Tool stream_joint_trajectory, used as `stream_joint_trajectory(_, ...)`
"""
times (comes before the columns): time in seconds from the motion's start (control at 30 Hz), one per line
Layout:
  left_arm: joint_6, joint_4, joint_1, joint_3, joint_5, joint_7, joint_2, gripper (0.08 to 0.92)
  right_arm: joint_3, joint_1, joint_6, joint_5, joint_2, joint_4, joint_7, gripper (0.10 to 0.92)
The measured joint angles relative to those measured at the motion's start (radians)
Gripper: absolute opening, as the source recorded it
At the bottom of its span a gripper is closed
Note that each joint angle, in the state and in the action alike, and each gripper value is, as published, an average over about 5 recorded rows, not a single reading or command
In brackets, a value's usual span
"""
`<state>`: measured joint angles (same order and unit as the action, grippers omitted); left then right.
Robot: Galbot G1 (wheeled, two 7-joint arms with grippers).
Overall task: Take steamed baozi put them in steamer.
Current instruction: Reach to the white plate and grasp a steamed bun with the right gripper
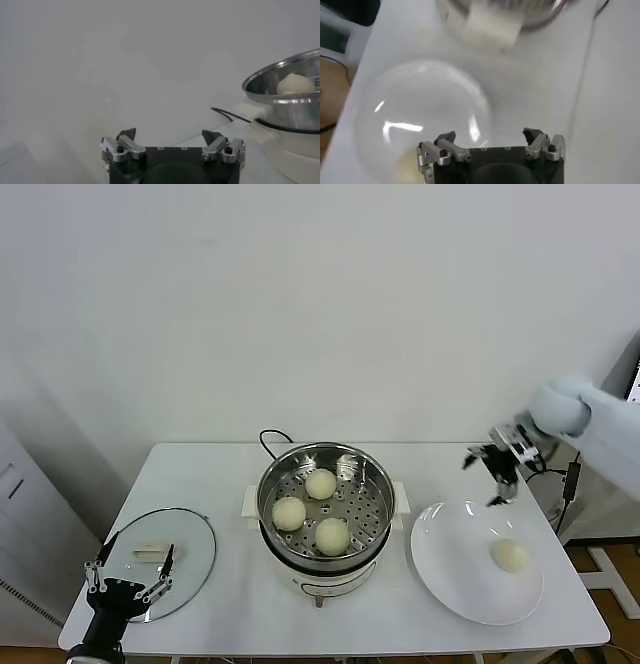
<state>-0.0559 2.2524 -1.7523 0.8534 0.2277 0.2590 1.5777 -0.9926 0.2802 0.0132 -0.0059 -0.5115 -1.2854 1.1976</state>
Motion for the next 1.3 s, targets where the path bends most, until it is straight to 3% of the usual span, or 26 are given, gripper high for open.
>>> stream_joint_trajectory(0.97,-0.006,-0.027,-0.007,0.001,0.018,0.000,0.011,0.823,0.136,-0.318,-0.049,-0.126,-0.019,0.133,-0.064,0.799)
stream_joint_trajectory(1.3,-0.012,-0.028,-0.011,0.002,0.020,0.001,0.014,0.823,0.142,-0.314,-0.060,-0.127,-0.028,0.136,-0.076,0.508)
